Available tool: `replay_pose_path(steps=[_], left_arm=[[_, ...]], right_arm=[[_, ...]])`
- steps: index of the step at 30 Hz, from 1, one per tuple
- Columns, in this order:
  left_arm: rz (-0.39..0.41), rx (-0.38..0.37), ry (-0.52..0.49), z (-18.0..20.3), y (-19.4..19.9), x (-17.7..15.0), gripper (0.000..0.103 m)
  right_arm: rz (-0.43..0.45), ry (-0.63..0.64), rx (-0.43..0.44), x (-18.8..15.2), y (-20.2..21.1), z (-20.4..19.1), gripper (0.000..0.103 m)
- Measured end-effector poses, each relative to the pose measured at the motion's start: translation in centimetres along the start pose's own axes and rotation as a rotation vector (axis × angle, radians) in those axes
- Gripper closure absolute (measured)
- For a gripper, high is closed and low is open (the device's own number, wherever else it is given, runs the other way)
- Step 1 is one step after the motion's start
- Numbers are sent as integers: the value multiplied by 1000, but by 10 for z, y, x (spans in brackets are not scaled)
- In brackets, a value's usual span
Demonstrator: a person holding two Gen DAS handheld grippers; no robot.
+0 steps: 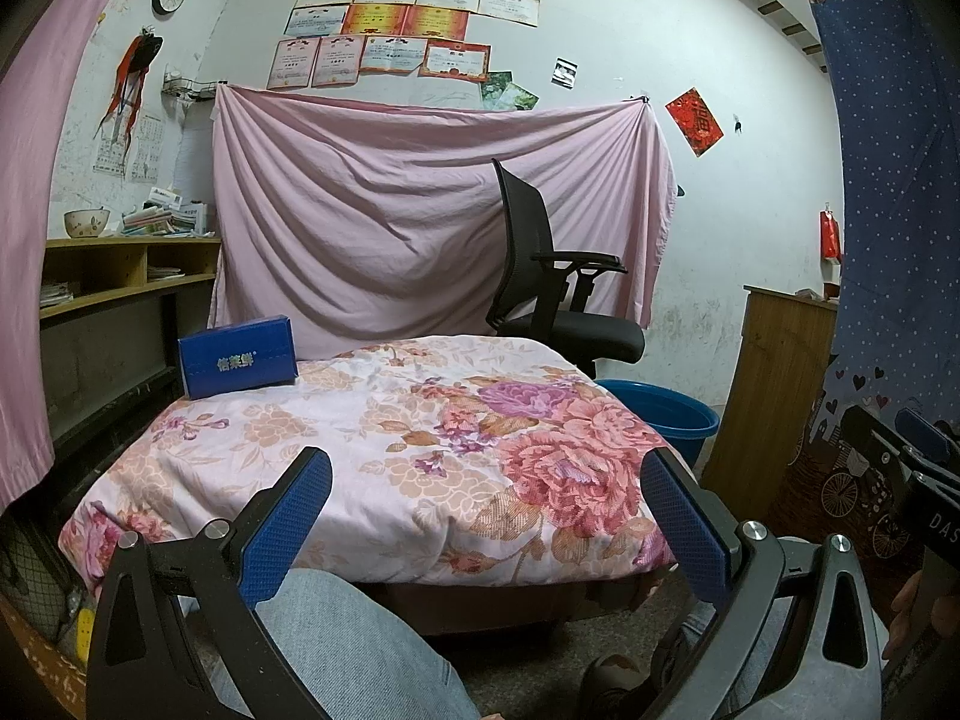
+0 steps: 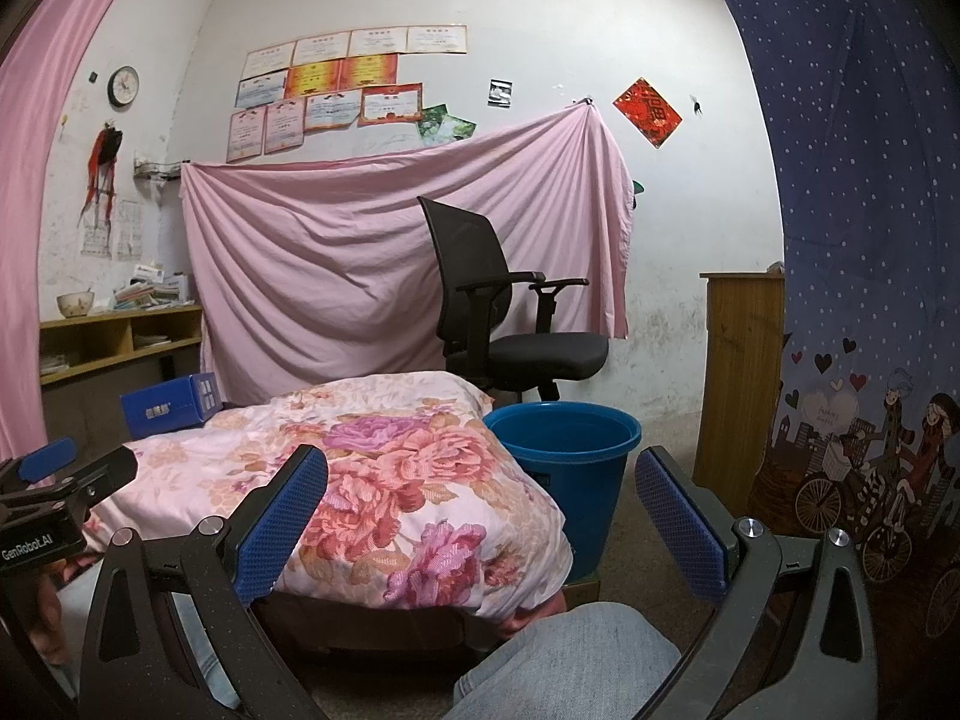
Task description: Collect trash
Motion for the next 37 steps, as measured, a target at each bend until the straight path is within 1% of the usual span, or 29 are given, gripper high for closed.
replay_pose_path(steps=[12,20,37], left_arm=[[-14,-6,-1,0,-2,0,2],[-36,40,-3,-2,-10,-1,2],[-57,43,-34,4,-16,-4,2]], right_arm=[[3,1,2,-1,0,1,0],[2,0,2,0,0,2,0],[-4,-4,3,-4,-1,-1,0]])
Point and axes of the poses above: each gripper's, at about its wrist camera, not at the fingertips, and y roughly against the way its jaws point, z to its right, x to its top, the point moved 2 cm from there along -y, roughly the way its jaws point, and after that the axes turned 11 degrees about x, right-handed, at the moved point
